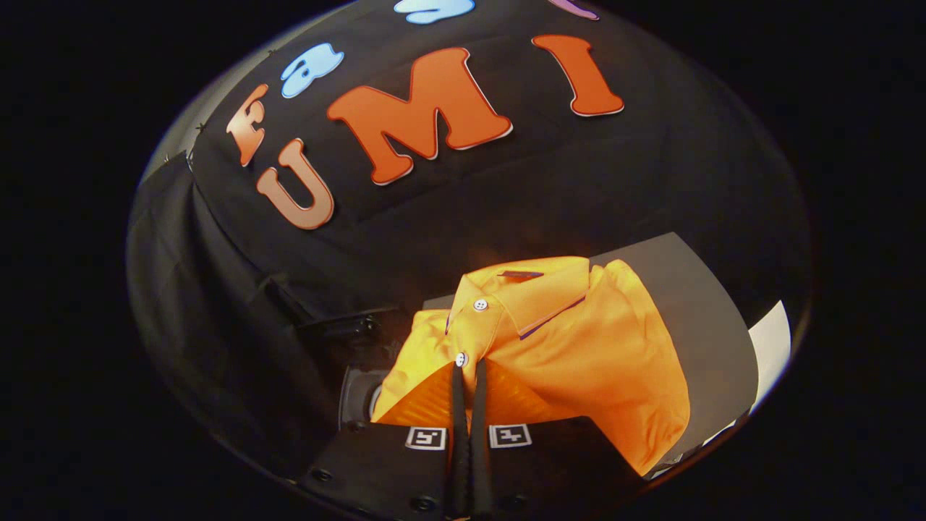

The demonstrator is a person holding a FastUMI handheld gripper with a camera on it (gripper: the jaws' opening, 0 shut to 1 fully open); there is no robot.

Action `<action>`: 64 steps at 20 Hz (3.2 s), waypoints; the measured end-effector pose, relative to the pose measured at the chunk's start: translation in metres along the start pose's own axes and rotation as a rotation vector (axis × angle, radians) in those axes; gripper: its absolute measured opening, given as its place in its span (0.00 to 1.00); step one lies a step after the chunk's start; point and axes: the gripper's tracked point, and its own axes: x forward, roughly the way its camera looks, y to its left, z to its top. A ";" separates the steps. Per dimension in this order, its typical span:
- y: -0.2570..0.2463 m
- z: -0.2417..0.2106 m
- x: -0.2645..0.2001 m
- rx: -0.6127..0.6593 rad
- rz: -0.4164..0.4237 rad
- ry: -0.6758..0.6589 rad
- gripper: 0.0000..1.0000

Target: Put the clothes into the washing machine and then close the washing machine lid.

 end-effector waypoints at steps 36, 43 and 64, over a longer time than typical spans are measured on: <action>0.258 -0.214 0.222 -0.052 0.034 0.134 0.08; 0.214 -0.293 0.286 -0.045 -0.038 0.259 0.08; 0.144 -0.385 0.365 -0.046 -0.230 0.406 0.17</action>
